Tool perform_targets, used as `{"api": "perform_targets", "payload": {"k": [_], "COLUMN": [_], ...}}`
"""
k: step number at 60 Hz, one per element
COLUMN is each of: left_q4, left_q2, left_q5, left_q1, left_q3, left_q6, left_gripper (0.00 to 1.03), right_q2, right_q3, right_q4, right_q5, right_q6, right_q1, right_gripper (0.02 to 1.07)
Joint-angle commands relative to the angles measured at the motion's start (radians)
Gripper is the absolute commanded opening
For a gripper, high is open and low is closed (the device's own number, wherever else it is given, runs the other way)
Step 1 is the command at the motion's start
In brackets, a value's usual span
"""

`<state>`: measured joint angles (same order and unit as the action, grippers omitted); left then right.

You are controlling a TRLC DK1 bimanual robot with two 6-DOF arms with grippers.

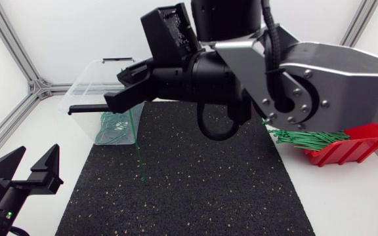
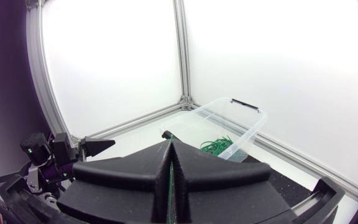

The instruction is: Take a green cable tie from the red box, thread the tail through the head to close it, then place it in the transparent bin on the left.

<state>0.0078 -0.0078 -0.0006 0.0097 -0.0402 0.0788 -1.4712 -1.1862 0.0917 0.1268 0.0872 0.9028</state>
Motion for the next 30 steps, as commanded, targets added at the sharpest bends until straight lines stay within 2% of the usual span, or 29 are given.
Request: {"api": "perform_targets", "payload": {"k": [1, 13, 18, 30], "left_q4": [-0.026, -0.028, -0.026, -0.028], "left_q2": [-0.003, -0.003, -0.003, -0.003], "left_q5": [0.005, 0.005, 0.005, 0.005], "left_q1": [-0.004, -0.007, -0.008, -0.014], "left_q3": [0.039, 0.037, 0.039, 0.037], "left_q6": [0.009, 0.009, 0.009, 0.009], "left_gripper": [0.99, 0.99, 0.99, 0.99], "right_q2": [-0.024, -0.006, 0.043, 0.180], "right_q3": [0.036, 0.114, 0.188, 0.355], "right_q4": [0.049, 0.069, 0.068, 0.066], "right_q5": [-0.003, 0.000, 0.005, 0.030], "right_q6": [0.037, 0.029, 0.014, -0.003], "right_q1": [0.011, -0.013, -0.038, -0.120], "right_gripper": [0.08, 0.08, 0.12, 0.14]}}
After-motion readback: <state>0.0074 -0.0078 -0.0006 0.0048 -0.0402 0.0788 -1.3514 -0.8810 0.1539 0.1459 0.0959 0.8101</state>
